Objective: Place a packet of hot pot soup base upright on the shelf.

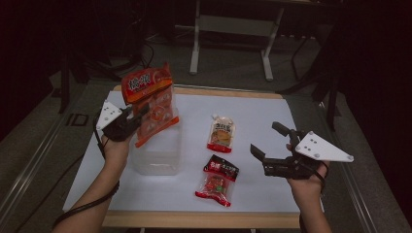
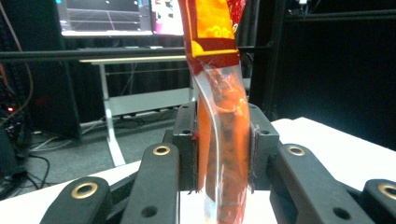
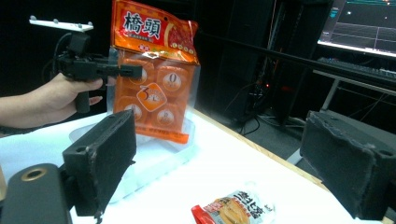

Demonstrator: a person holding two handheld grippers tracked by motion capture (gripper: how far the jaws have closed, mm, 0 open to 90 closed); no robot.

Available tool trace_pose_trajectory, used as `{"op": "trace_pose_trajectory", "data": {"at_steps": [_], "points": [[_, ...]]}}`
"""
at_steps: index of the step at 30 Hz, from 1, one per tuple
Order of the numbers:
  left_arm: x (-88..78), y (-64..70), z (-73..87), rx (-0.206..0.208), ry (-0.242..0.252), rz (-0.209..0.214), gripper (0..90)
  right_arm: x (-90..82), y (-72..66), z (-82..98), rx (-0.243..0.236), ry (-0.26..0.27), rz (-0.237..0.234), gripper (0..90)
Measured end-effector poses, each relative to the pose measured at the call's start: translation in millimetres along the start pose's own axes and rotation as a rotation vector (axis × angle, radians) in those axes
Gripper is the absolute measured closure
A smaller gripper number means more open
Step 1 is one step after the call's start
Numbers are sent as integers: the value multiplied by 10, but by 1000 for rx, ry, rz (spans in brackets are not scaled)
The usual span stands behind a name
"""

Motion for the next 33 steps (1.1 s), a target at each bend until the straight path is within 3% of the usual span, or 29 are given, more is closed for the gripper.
{"op": "trace_pose_trajectory", "data": {"at_steps": [8, 18, 22, 27, 30, 33], "points": [[104, -32, 211, -17, -41, 57, 715, 14, -12, 74, -8, -22, -4, 107], [97, -73, 379, -26, -44, 68, 715, 27, -19, 128, 1, -33, -19, 107], [76, -132, 463, -55, -46, 71, 714, 36, -31, 148, 3, -41, -26, 107], [63, -188, 574, -30, -60, 64, 713, 43, -36, 173, 4, -48, -34, 107], [50, -227, 598, -66, -50, 53, 712, 50, -47, 208, 8, -57, -42, 107], [49, -242, 603, -67, -52, 59, 711, 56, -48, 237, 16, -60, -46, 107]]}}
Point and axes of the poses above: each handheld gripper's, and its own axes: x roughly forward along the jaws, z roughly out of its underside, y roughly to its right, the point moved 1 cm from there along x, roughly forward along the jaws, and after that the axes turned 6 degrees about y, right-handed, at the moved point
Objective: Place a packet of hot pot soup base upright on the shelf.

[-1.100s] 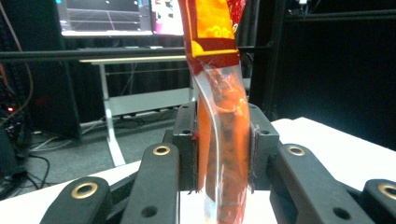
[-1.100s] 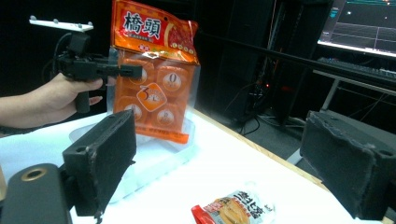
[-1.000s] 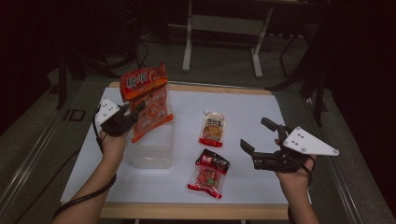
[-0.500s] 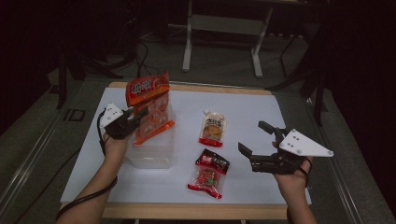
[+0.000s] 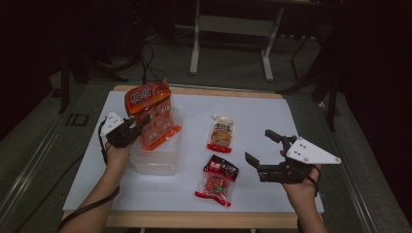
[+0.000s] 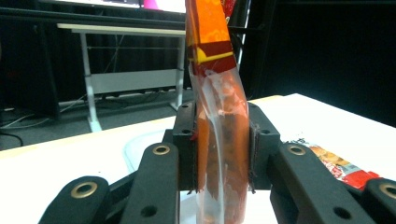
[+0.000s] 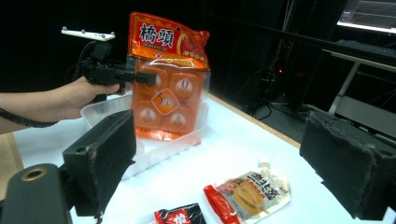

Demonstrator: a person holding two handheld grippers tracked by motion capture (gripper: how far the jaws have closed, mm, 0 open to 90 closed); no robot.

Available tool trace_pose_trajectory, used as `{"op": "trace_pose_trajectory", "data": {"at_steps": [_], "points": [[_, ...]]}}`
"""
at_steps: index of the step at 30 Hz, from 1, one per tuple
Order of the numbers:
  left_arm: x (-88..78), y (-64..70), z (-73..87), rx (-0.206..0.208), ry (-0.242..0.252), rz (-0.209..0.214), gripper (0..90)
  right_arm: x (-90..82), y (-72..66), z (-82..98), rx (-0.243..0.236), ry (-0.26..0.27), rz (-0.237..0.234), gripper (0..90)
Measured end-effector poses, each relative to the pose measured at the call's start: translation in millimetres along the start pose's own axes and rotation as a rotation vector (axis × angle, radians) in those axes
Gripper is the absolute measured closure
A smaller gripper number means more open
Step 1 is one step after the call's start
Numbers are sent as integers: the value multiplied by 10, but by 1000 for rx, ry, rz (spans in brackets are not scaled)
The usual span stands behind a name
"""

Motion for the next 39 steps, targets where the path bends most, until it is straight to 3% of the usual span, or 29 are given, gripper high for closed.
{"op": "trace_pose_trajectory", "data": {"at_steps": [5, 12, 16, 23, 24, 26, 28, 39], "points": [[7, -86, -7, -46, -25, -15, 702, 14, 2, 32, 9, -5, -7, 107], [-15, -97, -43, -9, -55, -16, 662, 28, -7, 51, 12, -11, -11, 107], [-31, -88, -115, -49, -57, -25, 503, 13, 8, 51, 12, -9, -7, 107], [-108, -8, -249, -30, -69, -8, 247, 0, 22, 68, 9, -19, 2, 107], [-136, 8, -272, -29, -66, -5, 247, 0, 22, 68, 9, -19, 2, 107], [-195, 31, -315, -46, -57, -6, 126, 12, 30, 102, 13, -36, -1, 107], [-258, 50, -346, -61, -57, -5, 75, 22, 33, 131, 14, -48, 1, 107], [-619, 191, -404, -104, -55, 37, 26, 93, 44, 235, 21, -97, -8, 133]]}}
Point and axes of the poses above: each handheld gripper's, and its own axes: x roughly forward along the jaws, z roughly out of its underside, y roughly to its right, the point moved 1 cm from there along x, roughly forward along the jaws, and after that the axes turned 6 degrees about y, right-handed, at the moved point
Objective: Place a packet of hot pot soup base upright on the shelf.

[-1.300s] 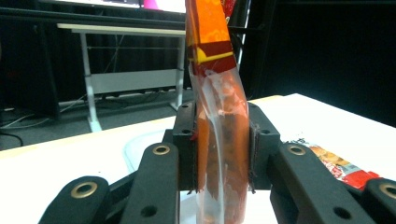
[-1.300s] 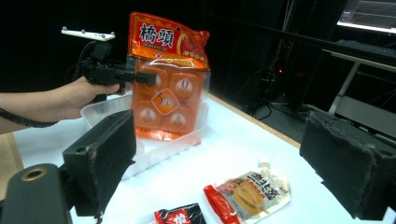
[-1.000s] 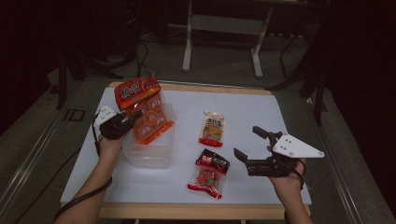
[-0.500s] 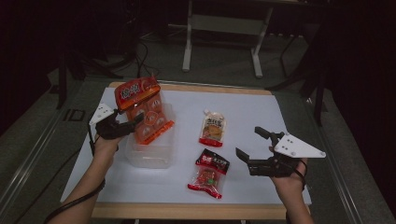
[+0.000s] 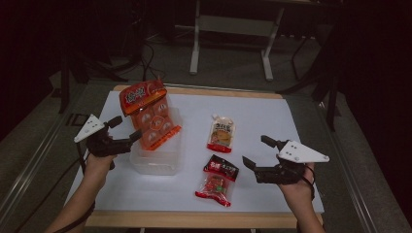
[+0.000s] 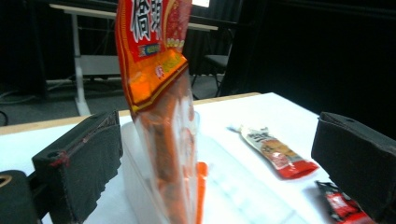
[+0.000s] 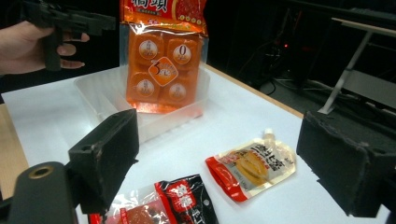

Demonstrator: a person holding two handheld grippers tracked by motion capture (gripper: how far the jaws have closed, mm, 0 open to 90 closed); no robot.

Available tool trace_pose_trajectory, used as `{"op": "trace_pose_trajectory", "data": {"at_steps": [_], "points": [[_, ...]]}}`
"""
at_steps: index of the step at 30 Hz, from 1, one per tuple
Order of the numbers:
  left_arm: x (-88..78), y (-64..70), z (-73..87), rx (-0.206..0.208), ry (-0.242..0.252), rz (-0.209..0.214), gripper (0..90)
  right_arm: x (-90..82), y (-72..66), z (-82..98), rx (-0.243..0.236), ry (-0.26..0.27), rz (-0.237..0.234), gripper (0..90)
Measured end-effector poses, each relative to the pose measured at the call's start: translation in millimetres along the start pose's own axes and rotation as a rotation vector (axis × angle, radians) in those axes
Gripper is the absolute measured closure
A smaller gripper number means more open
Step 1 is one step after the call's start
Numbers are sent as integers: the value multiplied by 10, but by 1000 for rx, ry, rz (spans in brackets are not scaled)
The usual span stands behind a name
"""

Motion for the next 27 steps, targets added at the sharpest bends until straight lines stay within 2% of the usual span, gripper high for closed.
{"op": "trace_pose_trajectory", "data": {"at_steps": [2, 6, 8, 12, 17, 19, 20, 22, 23, 25, 27], "points": [[-51, 56, 5, 21, -10, 11, 26, 21, -2, 14, 6, -8, -12, 136], [-149, 181, 19, 31, -14, 41, 24, 78, -12, 59, 9, -26, -35, 140], [-175, 215, 16, 36, -12, 46, 24, 93, -13, 73, 10, -31, -41, 142], [-282, 374, 11, 52, 3, 81, 24, 153, -3, 150, 20, -28, -57, 141], [-328, 491, 24, 58, -1, 118, 24, 206, -17, 217, -1, -37, -70, 129], [-342, 556, 40, 68, -7, 133, 24, 226, -25, 247, 30, -59, -85, 118], [-340, 591, 52, 73, -23, 147, 24, 226, -25, 247, 30, -59, -85, 118], [-341, 700, 102, 83, -30, 185, 24, 247, -34, 291, 78, -94, -104, 108], [-341, 700, 102, 83, -30, 185, 24, 255, -42, 310, 84, -94, -102, 108], [-339, 800, 151, 71, -36, 220, 25, 276, -58, 346, 92, -108, -97, 108], [-338, 842, 170, 75, -36, 228, 24, 285, -66, 364, 100, -101, -97, 108]]}}
Point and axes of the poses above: each handheld gripper's, and its own axes: x roughly forward along the jaws, z roughly out of its underside, y roughly to its right, the point moved 1 cm from there along x, roughly forward along the jaws, and after that the axes turned 6 degrees about y, right-handed, at the moved point
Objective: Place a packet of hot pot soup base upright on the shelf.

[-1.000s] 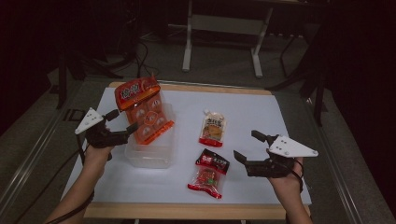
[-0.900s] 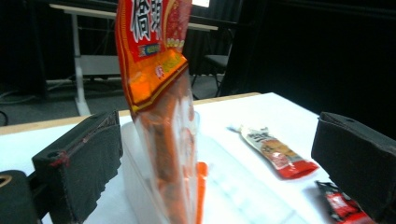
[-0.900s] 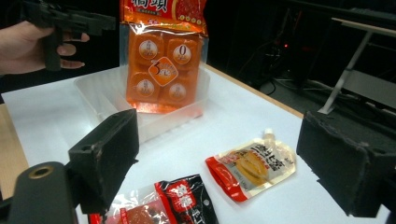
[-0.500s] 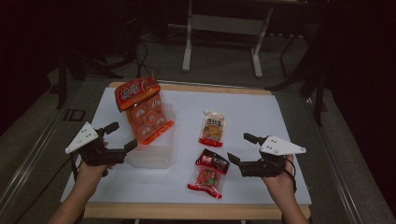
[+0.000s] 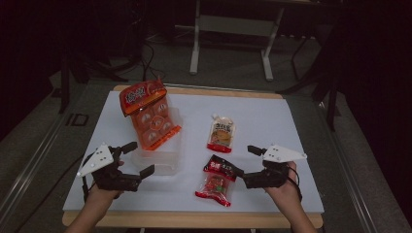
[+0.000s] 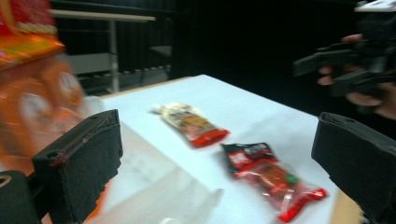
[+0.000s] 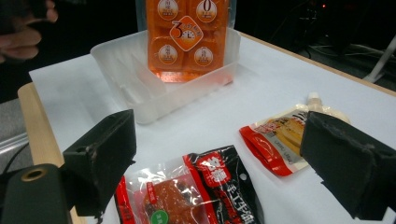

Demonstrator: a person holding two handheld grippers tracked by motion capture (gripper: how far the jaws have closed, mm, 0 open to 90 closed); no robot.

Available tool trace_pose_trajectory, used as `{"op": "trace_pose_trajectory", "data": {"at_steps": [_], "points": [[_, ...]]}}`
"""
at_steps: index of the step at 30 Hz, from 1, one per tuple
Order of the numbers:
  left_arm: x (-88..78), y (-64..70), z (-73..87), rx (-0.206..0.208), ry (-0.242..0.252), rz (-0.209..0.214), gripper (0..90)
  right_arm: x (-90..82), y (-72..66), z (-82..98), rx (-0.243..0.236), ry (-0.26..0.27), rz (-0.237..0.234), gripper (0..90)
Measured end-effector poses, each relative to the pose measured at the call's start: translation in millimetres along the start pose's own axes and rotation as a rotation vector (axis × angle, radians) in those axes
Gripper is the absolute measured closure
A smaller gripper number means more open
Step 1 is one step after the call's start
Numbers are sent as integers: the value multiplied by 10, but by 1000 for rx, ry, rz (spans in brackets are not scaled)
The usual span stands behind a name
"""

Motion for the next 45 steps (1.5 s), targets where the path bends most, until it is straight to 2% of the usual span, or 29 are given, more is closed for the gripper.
{"op": "trace_pose_trajectory", "data": {"at_steps": [1, 2, 5, 6, 7, 10, 16, 17, 24, 26, 29, 33, 38, 39, 42, 45], "points": [[18, 60, 22, -2, -5, 18, 25, 31, 1, 34, 16, -24, -23, 108], [18, 60, 22, -2, -5, 18, 24, 44, 2, 52, 2, -33, -14, 109], [53, 196, 85, 4, -21, 49, 24, 82, 22, 112, 1, -63, -3, 137], [53, 196, 85, 4, -21, 49, 24, 93, 36, 133, 12, -65, -7, 139], [67, 258, 120, -5, -25, 68, 24, 106, 52, 154, 22, -70, -6, 140], [79, 335, 172, -4, -29, 89, 24, 146, 95, 225, 27, -84, 9, 183], [107, 414, 253, -1, -45, 113, 24, 258, 163, 366, 48, -132, 21, 183], [116, 433, 279, 5, -56, 118, 24, 327, 169, 432, 26, -160, 35, 193], [132, 446, 349, -12, -62, 132, 24, 483, 248, 612, 33, -200, 36, 231], [138, 444, 369, -16, -63, 135, 24, 531, 313, 682, 68, -198, 31, 242], [154, 442, 404, -22, -72, 140, 24, 569, 333, 723, 58, -223, 43, 242], [171, 446, 421, -24, -76, 143, 24, 655, 351, 816, 61, -276, 50, 217], [186, 448, 439, -21, -83, 144, 24, 758, 340, 909, 26, -335, 78, 196], [186, 446, 442, -22, -84, 145, 24, 779, 347, 923, 43, -346, 75, 187], [189, 442, 446, -21, -86, 141, 24, 813, 369, 957, 69, -363, 70, 136], [197, 434, 447, -20, -88, 138, 24, 825, 351, 951, 44, -371, 77, 136]]}}
Point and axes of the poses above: each handheld gripper's, and its own axes: x roughly forward along the jaws, z roughly out of its underside, y roughly to its right, the point moved 1 cm from there along x, roughly forward along the jaws, and after that the axes turned 6 degrees about y, right-handed, at the moved point
